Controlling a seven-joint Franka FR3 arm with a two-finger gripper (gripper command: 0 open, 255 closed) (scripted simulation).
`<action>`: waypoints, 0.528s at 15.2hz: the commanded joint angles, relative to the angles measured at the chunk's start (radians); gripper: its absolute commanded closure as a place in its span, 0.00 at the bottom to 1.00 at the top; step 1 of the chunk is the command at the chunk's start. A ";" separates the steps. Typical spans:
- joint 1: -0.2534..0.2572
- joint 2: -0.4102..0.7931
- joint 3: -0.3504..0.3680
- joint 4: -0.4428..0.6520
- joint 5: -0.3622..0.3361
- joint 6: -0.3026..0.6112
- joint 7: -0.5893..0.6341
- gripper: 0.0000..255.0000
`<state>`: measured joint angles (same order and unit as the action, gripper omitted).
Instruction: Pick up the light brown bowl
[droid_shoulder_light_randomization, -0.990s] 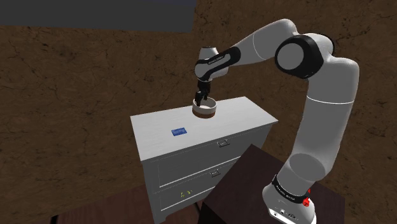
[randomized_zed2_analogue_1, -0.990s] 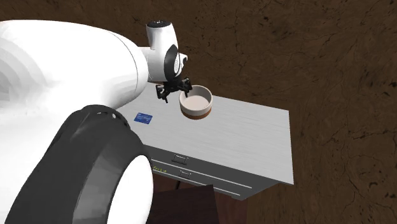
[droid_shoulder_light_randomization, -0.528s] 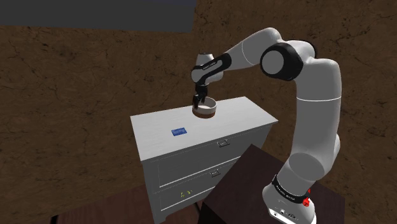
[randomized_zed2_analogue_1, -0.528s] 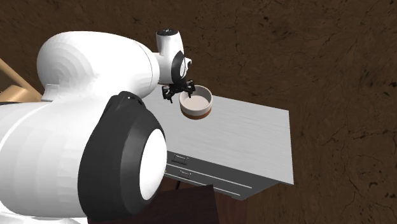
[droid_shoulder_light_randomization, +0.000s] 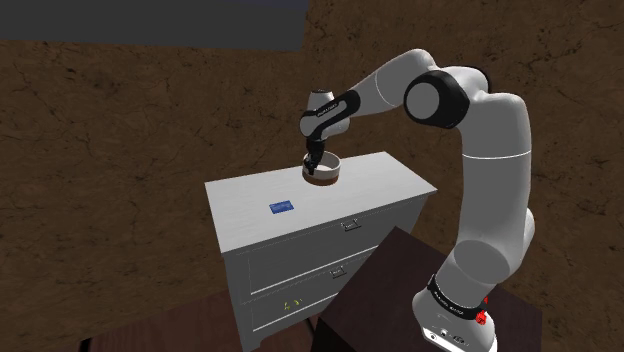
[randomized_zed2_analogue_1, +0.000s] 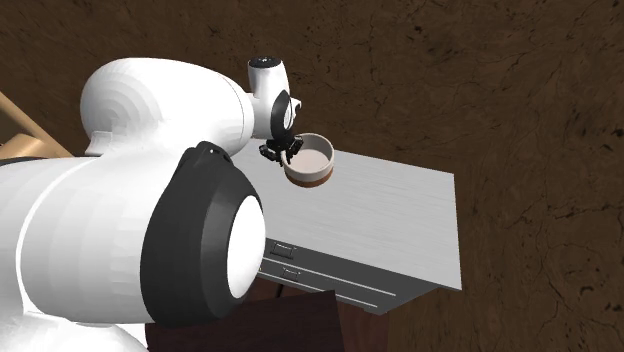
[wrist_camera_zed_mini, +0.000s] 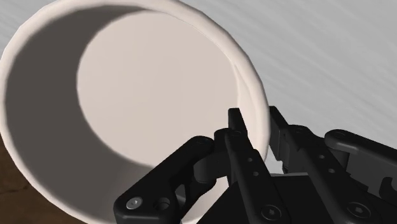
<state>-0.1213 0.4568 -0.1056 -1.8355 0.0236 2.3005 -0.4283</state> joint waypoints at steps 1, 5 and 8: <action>0.000 0.000 0.000 0.000 0.000 0.001 0.000 1.00; 0.000 0.000 0.000 0.000 0.000 0.001 0.000 1.00; 0.000 -0.010 -0.001 0.001 -0.001 -0.010 0.000 1.00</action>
<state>-0.1211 0.4529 -0.1059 -1.8352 0.0232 2.2959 -0.4280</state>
